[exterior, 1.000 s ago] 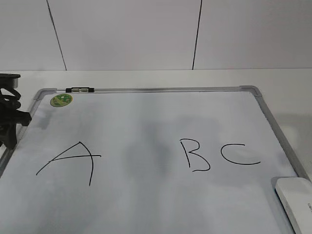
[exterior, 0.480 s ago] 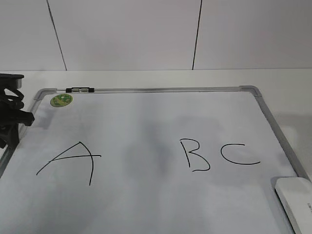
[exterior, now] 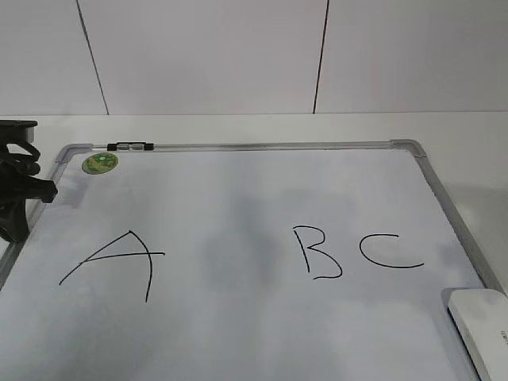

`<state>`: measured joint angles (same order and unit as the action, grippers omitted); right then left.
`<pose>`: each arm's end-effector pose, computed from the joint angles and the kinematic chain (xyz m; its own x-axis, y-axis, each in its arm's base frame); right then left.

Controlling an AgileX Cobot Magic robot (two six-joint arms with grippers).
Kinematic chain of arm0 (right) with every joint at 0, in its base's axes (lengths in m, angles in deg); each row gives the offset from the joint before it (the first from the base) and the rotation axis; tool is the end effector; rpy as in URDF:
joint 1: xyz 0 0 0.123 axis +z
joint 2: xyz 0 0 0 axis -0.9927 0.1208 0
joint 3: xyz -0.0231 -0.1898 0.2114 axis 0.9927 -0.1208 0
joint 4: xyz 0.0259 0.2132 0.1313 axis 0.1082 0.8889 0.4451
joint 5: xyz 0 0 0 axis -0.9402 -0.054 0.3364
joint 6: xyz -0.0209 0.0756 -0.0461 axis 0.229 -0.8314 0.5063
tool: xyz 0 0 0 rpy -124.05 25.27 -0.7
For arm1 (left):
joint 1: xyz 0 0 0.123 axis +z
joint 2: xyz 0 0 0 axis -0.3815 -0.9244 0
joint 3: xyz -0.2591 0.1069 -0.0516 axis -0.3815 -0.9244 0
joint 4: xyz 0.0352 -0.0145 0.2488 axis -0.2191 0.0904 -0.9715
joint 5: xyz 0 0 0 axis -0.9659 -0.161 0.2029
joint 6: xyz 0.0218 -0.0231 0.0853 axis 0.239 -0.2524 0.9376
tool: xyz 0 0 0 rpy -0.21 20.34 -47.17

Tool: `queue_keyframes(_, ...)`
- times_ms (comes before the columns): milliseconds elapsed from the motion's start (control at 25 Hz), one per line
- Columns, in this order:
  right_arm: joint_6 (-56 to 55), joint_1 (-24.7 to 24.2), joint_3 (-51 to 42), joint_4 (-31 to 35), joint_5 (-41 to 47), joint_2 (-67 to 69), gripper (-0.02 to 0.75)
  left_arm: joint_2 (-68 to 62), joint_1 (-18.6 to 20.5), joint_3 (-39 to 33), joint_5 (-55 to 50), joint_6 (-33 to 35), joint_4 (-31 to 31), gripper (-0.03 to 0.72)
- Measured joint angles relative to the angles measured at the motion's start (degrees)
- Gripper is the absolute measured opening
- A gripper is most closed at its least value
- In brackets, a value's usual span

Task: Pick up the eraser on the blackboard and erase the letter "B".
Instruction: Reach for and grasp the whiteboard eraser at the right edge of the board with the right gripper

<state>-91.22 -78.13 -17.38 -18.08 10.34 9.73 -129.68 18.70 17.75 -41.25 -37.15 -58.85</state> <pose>0.1257 0.0170 0.2965 -0.9508 0.0786 -0.2997 0.0467 0.9926 0.1120 0.3606 -0.0234 0.1526 -0.9976 0.0297 -0.0618 0.0299 0.9996 -0.0022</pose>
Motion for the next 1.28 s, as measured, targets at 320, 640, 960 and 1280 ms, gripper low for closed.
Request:
queue_keyframes(320, -0.09, 0.00, 0.00, 4.03, 0.00, 3.69, 0.655, 0.00, 0.00, 0.04, -0.21, 0.00, 0.00, 0.020)
queue_keyframes(640, -0.09, 0.00, 0.00, 4.72, -1.94, 12.99, 0.669, 0.00, 0.00, 0.04, -0.31, 0.00, 0.45, 0.020)
queue_keyframes(960, 0.67, 0.00, -5.13, 4.86, -9.79, 17.21, 0.666, 0.00, 0.00, 0.04, -0.31, 0.00, 0.69, 0.020)
queue_keyframes(1280, 1.49, 0.00, -6.58, 4.62, -14.87, 17.39, 0.592, 0.00, 0.00, 0.04, -0.31, 0.00, 0.69, 0.019)
